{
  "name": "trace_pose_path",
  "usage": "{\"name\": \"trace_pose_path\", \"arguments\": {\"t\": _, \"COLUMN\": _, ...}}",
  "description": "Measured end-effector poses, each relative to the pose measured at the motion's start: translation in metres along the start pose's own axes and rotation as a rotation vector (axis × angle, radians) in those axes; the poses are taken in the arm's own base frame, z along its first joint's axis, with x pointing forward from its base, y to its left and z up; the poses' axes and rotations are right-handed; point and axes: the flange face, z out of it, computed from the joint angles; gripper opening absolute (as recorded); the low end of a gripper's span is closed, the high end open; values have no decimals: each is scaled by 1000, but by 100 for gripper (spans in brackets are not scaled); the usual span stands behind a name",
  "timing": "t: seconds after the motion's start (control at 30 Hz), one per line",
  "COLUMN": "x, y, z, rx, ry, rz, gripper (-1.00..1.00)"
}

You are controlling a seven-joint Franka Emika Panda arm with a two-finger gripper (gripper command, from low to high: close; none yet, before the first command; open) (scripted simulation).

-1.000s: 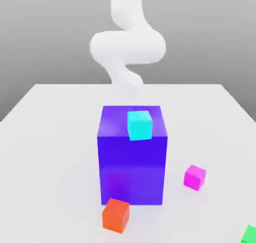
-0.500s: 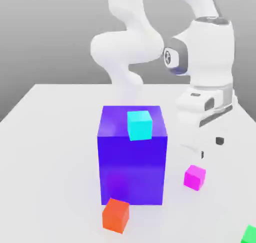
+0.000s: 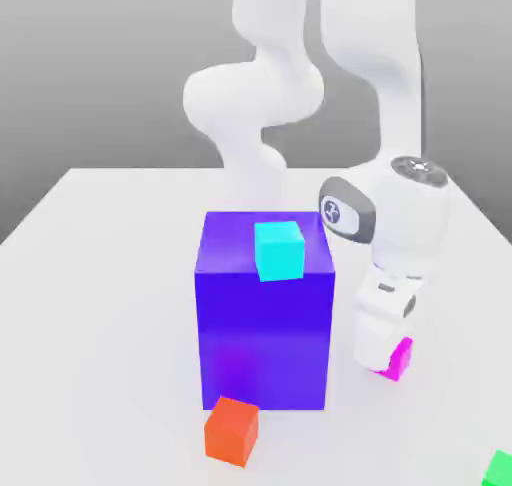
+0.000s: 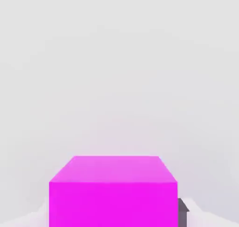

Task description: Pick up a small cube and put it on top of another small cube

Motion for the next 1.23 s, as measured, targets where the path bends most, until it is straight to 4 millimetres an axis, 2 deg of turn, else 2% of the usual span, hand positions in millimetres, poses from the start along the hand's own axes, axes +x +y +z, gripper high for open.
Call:
{"name": "trace_pose_path", "arguments": {"t": 0.07, "x": 1, "y": 0, "z": -8, "rx": -1, "ry": 1, "rz": -1, "gripper": -100}}
{"name": "trace_pose_path", "arguments": {"t": 0.27, "x": 0, "y": -1, "z": -58, "rx": -2, "ry": 1, "rz": -3, "gripper": -100}}
{"name": "trace_pose_path", "arguments": {"t": 0.3, "x": 7, "y": -1, "z": -63, "rx": -2, "ry": 1, "rz": -8, "gripper": -100}}
{"name": "trace_pose_path", "arguments": {"t": 0.67, "x": 125, "y": -29, "z": -91, "rx": -8, "ry": 2, "rz": -172, "gripper": -100}}
{"name": "trace_pose_path", "arguments": {"t": 0.97, "x": 218, "y": -41, "z": -115, "rx": 0, "ry": -1, "rz": -316, "gripper": -100}}
{"name": "trace_pose_path", "arguments": {"t": 1.03, "x": 228, "y": -42, "z": -100, "rx": 1, "ry": -1, "rz": -331, "gripper": -100}}
{"name": "trace_pose_path", "arguments": {"t": 1.1, "x": 231, "y": -42, "z": -70, "rx": 1, "ry": -1, "rz": -335, "gripper": -100}}
{"name": "trace_pose_path", "arguments": {"t": 1.13, "x": 231, "y": -42, "z": -59, "rx": 1, "ry": -1, "rz": -336, "gripper": 100}}
{"name": "trace_pose_path", "arguments": {"t": 1.23, "x": 231, "y": -42, "z": -59, "rx": 1, "ry": -1, "rz": -336, "gripper": 100}}
